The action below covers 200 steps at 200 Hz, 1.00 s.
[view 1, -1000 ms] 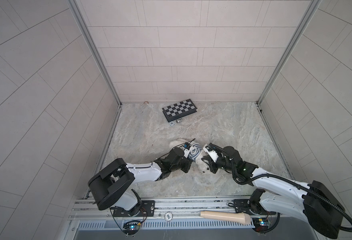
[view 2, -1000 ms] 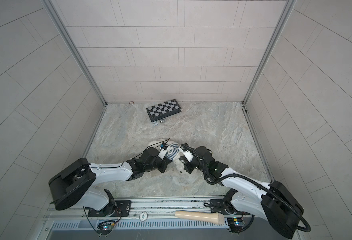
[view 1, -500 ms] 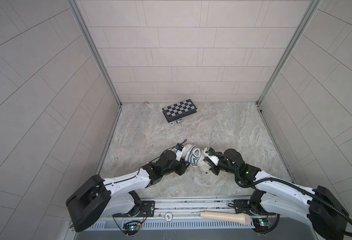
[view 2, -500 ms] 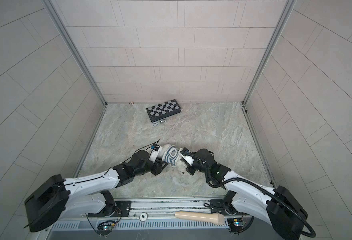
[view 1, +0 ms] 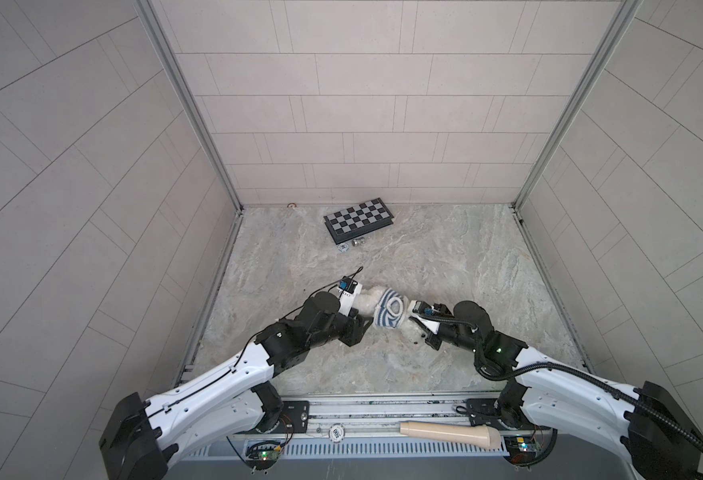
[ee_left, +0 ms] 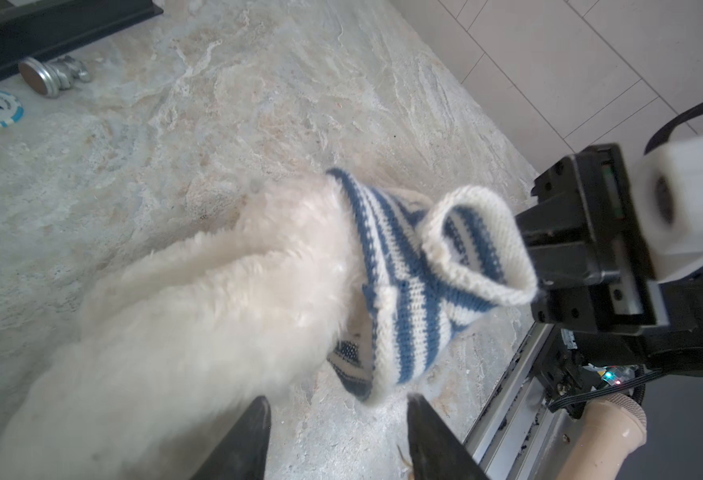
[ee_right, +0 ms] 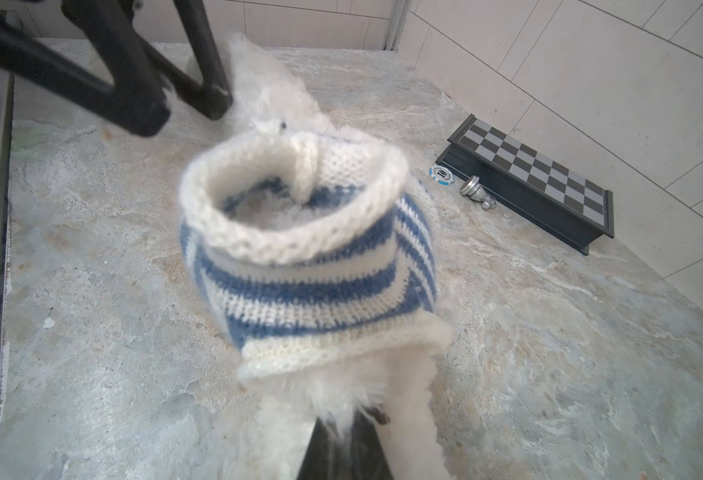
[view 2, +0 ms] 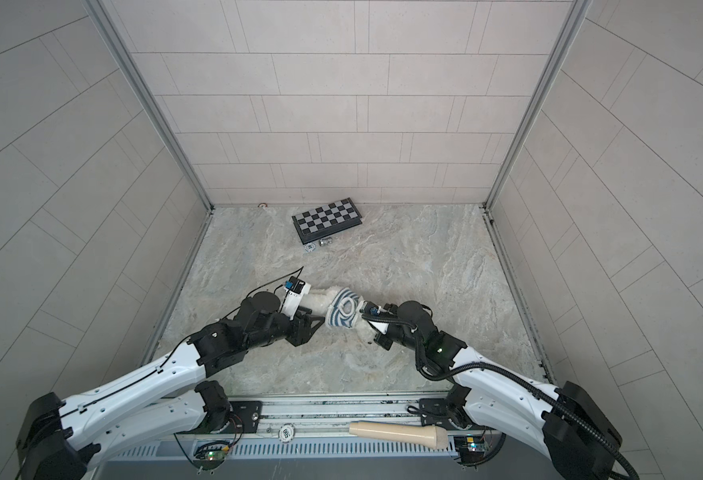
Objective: Dress the teddy bear
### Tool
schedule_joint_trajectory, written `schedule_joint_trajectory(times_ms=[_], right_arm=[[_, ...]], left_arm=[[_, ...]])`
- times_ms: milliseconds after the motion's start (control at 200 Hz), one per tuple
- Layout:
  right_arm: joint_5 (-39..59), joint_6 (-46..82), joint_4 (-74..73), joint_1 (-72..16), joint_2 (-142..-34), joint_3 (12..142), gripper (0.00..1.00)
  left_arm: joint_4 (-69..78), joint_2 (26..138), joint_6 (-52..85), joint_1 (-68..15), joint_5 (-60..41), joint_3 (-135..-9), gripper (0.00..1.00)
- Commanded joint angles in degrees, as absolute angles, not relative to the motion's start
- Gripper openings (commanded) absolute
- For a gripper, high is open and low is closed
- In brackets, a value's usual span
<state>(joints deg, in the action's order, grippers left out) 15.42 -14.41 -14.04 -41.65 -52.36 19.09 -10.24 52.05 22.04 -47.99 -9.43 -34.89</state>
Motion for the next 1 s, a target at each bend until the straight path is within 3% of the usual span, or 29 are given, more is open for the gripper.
schedule_joint_trajectory(times_ms=[0,305,430,551,786,911,996], right_arm=[[16.26,-18.2,-17.6,-42.14,-50.94,19.28,0.0],[16.01,-19.75,-17.76,-42.36,-48.35,17.93,0.0],[15.85,-19.91,-17.76,-42.71,-48.52,17.69,0.0],[15.71,-20.24,-17.56,-42.91,-48.82,17.58,0.0],[15.32,-21.02,-17.32,-43.24,-49.32,17.66,0.0],[12.64,-19.71,-16.16,-43.25,-50.19,18.6,0.0],[7.16,-14.98,-14.6,-43.18,-51.93,20.6,0.0]], left_arm=[[-11.86,53.08,23.32,-47.77,-9.86,-38.03,0.49],[-8.31,61.1,24.35,-47.53,-15.32,-41.2,0.44],[-7.14,62.86,24.55,-47.66,-16.6,-41.99,0.34],[-5.76,63.57,24.93,-47.8,-17.95,-42.47,0.17],[-4.41,65.98,25.22,-47.82,-19.72,-43.25,0.2],[-3.33,65.99,25.22,-48.31,-20.36,-43.35,0.0],[-2.68,64.94,24.75,-49.03,-21.39,-42.94,0.0]])
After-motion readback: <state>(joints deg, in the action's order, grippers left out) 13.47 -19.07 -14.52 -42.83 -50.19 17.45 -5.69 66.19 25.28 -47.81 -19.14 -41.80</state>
